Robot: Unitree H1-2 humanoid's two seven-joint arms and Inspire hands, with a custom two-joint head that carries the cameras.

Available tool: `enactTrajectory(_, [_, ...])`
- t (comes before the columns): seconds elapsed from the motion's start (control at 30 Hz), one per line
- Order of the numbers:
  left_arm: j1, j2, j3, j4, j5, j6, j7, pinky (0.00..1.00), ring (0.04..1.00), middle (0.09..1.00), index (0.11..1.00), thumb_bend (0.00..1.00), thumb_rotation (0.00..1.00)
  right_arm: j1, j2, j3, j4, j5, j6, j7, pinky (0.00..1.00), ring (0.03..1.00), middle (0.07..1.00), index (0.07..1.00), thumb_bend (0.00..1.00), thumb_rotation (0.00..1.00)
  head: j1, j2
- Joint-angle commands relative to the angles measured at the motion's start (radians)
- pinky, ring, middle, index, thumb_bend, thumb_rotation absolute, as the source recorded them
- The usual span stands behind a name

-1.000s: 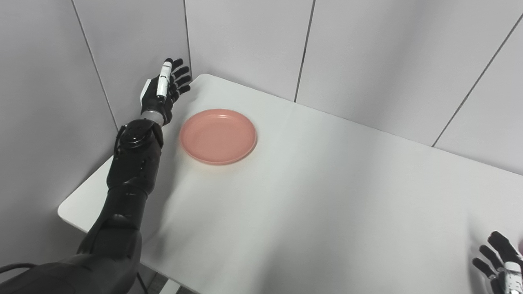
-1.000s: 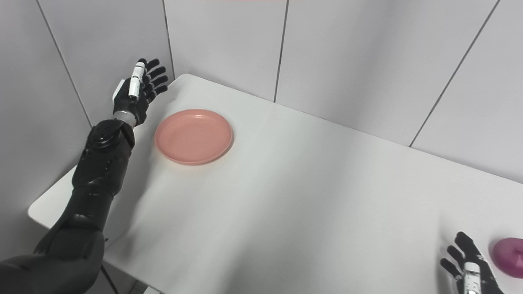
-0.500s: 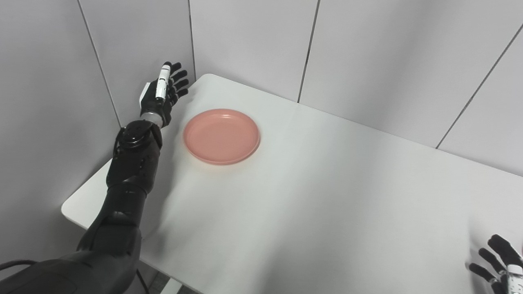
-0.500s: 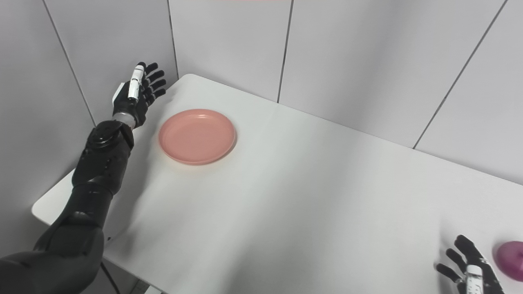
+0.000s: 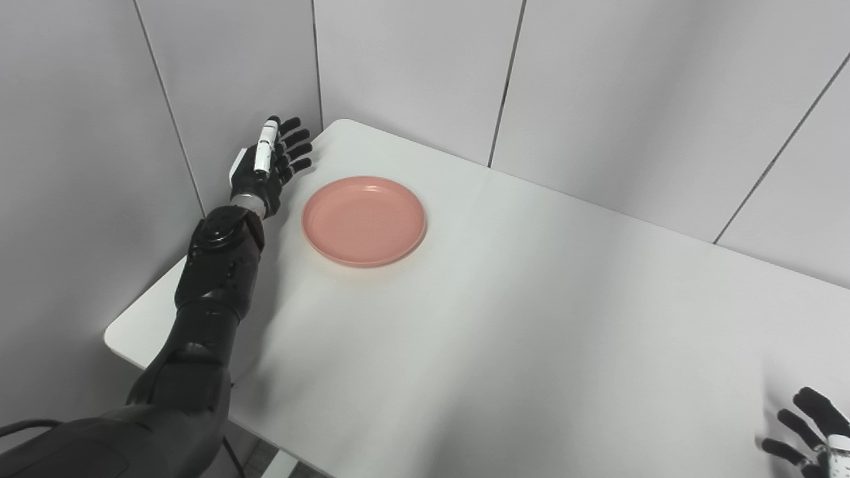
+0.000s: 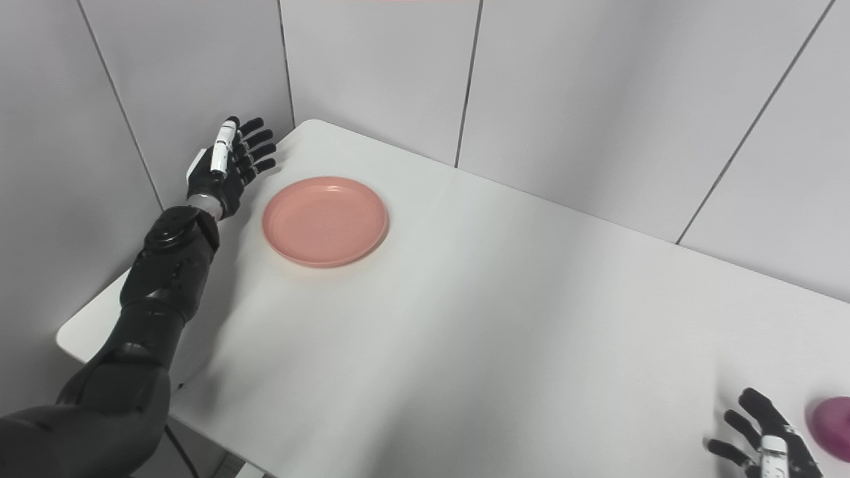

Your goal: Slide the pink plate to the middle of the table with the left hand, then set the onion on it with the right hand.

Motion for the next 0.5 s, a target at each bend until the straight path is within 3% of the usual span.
enactTrajectory(0.0, [-0.041,0.031,-0.005,-0.013,-0.003,-0.048,-0.021,0.83,0.833,0.826,0.803,0.29,1.00,-0.019,-0.010,-0.006,-0.021,0.005,-0.029,0.005,0.54,0.769,0.811,0.767,0.48,0.82,0.000,0.001])
enactTrajectory(0.47, [-0.035,0.013,-0.028,-0.001,0.002,-0.051,-0.019,0.80,0.812,0.813,0.791,0.30,1.00,-0.018,-0.011,-0.004,-0.013,0.000,-0.044,0.005,0.49,0.742,0.786,0.744,0.56,0.82,-0.005,0.003])
